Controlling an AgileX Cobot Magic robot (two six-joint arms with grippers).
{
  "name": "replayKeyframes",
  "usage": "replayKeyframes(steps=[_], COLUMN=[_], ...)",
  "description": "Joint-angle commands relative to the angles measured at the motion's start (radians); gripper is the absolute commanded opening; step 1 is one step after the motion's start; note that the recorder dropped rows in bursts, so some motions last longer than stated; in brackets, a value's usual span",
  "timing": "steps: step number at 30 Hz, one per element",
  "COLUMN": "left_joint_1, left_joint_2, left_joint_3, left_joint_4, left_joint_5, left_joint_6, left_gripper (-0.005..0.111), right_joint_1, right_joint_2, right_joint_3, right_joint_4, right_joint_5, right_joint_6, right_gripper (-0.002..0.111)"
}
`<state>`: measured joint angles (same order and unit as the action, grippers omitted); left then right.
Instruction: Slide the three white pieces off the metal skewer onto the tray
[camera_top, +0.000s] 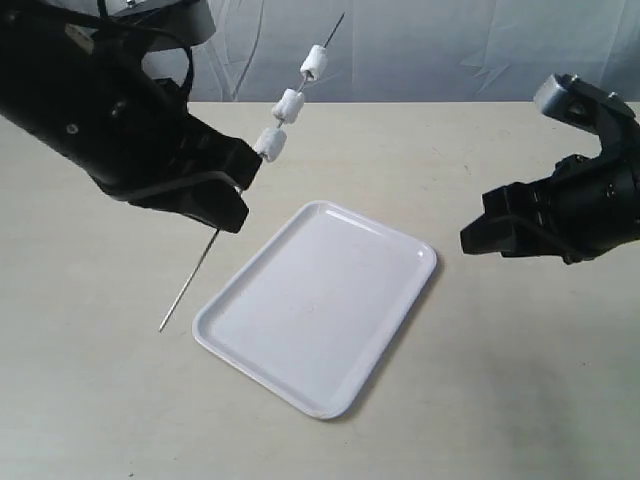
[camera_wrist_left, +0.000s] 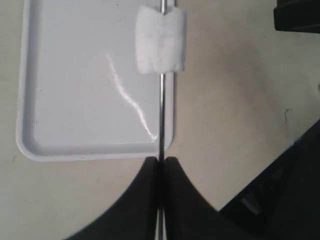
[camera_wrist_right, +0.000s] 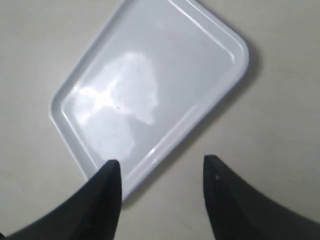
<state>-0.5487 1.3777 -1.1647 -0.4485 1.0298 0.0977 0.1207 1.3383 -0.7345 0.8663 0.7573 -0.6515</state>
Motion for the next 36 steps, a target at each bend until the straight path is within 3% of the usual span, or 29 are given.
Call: replayKeyframes(steps=[1,3,5,7,8,10,16,23,36], left_joint_1=[0.001,0.001,0.001,0.001,0.001,0.001,0.001,0.001,0.001], left_joint_2=[-0.047,-0.051,-0.051,-0.051,-0.051,-0.051,-0.051,-0.044,0.167], left_joint_3=[0.103,0.207,0.33,0.459,0.541,0.638,0.774,0.782,0.774], left_joint_4=[-0.033,-0.045,-0.151,-0.423,-0.667,-0.898,-1.277,-1.296,-1.296], left_joint_5=[-0.037,-0.056,-0.155,-0.276,-0.31,-0.308,-0.335,-0.395,-0.28], left_joint_6=[-0.006,-0.006,0.058,0.301,0.527,0.728,0.912,0.904,0.986], left_gripper=[0.0,0.0,0.0,0.0,0.0,0.0,0.0,0.0,0.0], right_joint_1=[0.003,0.003,0.003,0.003,0.003,0.003,0.085,0.194,0.232], right_joint_2=[-0.034,-0.039,-0.037,-0.037,-0.037,-0.037,0.064,0.288,0.421], right_joint_3=[-0.007,-0.007,-0.007,-0.007,-0.007,-0.007,-0.007,-0.007,-0.007], right_joint_4=[0.2,0.284,0.346,0.415,0.449,0.471,0.587,0.865,0.878], right_joint_5=[-0.009,0.03,0.097,0.132,0.142,0.151,0.124,0.101,0.096], right_joint_6=[-0.125,-0.166,-0.201,-0.224,-0.226,-0.226,-0.208,-0.386,-0.474], right_gripper=[0.049,0.049,0.049,0.049,0.049,0.049,0.049,0.049,0.049])
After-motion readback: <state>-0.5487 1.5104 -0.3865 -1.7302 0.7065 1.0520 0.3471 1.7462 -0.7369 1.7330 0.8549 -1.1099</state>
